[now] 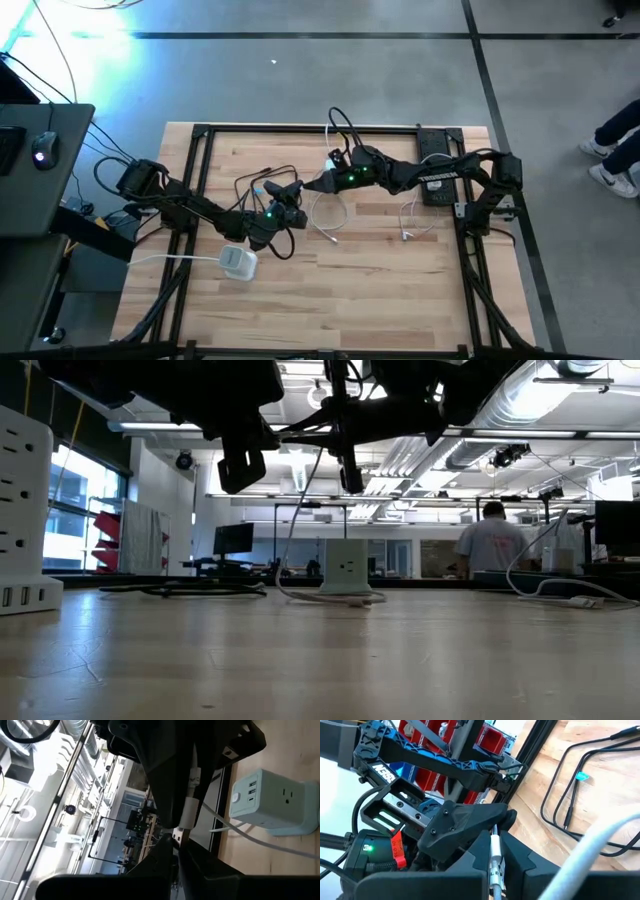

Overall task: Insert USB
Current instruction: Insert the white charger cable into the light green outlet extension, then insert the black charger cable into the white outlet extension

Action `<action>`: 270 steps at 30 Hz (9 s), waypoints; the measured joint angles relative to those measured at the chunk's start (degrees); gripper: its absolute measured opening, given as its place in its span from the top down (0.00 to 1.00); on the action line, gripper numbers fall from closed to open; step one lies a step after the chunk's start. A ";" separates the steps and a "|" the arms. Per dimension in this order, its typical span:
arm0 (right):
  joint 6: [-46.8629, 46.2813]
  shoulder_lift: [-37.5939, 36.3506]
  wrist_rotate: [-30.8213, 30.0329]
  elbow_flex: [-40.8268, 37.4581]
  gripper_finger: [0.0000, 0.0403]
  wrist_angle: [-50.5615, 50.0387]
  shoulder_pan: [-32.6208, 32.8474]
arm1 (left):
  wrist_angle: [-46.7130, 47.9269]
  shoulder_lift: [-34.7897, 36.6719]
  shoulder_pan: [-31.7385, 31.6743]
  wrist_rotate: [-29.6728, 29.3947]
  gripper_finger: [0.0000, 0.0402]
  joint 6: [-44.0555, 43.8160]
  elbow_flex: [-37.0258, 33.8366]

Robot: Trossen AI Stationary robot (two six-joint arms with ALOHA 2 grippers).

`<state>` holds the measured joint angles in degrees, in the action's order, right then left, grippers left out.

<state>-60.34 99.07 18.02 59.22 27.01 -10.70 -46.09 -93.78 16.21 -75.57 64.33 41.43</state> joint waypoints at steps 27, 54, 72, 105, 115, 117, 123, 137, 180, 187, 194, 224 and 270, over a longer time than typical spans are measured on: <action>4.02 0.00 3.22 0.00 0.94 -0.95 -0.15 | -0.07 0.00 -0.04 -2.41 1.00 -0.92 0.00; 66.26 -11.94 -12.64 15.27 0.94 -56.64 -0.94 | 37.74 18.21 0.09 21.20 1.00 -53.84 -1.84; 82.41 16.57 -16.97 45.89 0.94 -90.26 -7.04 | 71.55 17.99 0.42 16.42 1.00 -93.22 -1.88; 79.89 21.96 -14.34 49.66 0.94 -94.03 -9.56 | 69.92 17.99 0.42 16.29 1.00 -95.92 -6.25; 79.80 22.88 -14.61 49.83 0.94 -94.11 -9.53 | 68.89 17.99 0.46 16.35 1.00 -95.16 -6.25; 79.88 22.93 -15.01 49.83 0.94 -93.74 -9.51 | 68.89 17.99 0.44 16.35 1.00 -95.16 -6.25; 79.87 23.08 -17.46 49.70 0.94 -94.01 -9.46 | 68.88 17.99 0.44 16.37 1.00 -95.16 -6.25; 79.80 23.74 -16.87 49.55 0.94 -92.47 -9.53 | 68.87 17.99 0.46 16.83 1.00 -95.16 -6.23; 86.03 15.74 -18.16 60.39 0.45 -95.77 -8.76 | 68.78 17.99 2.39 18.05 1.00 -94.19 -6.21; 81.28 4.50 -12.46 55.62 0.45 -95.96 -7.70 | 69.16 18.01 4.68 18.73 1.00 -94.27 -6.21; 72.06 -13.84 -13.79 28.01 0.47 -77.52 -2.50 | 72.19 18.16 6.37 18.49 1.00 -97.97 -6.19; 66.76 -12.83 -14.45 -4.61 0.52 -37.73 15.66 | 92.37 7.29 -27.48 69.26 0.89 -31.09 7.97; 65.24 -1.04 -43.17 -19.57 0.52 34.90 25.33 | 39.55 23.70 -3.88 46.66 1.00 -59.65 5.53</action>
<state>4.90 98.03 -25.15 39.66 61.91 14.63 -6.53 -70.08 12.33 -28.91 4.69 46.96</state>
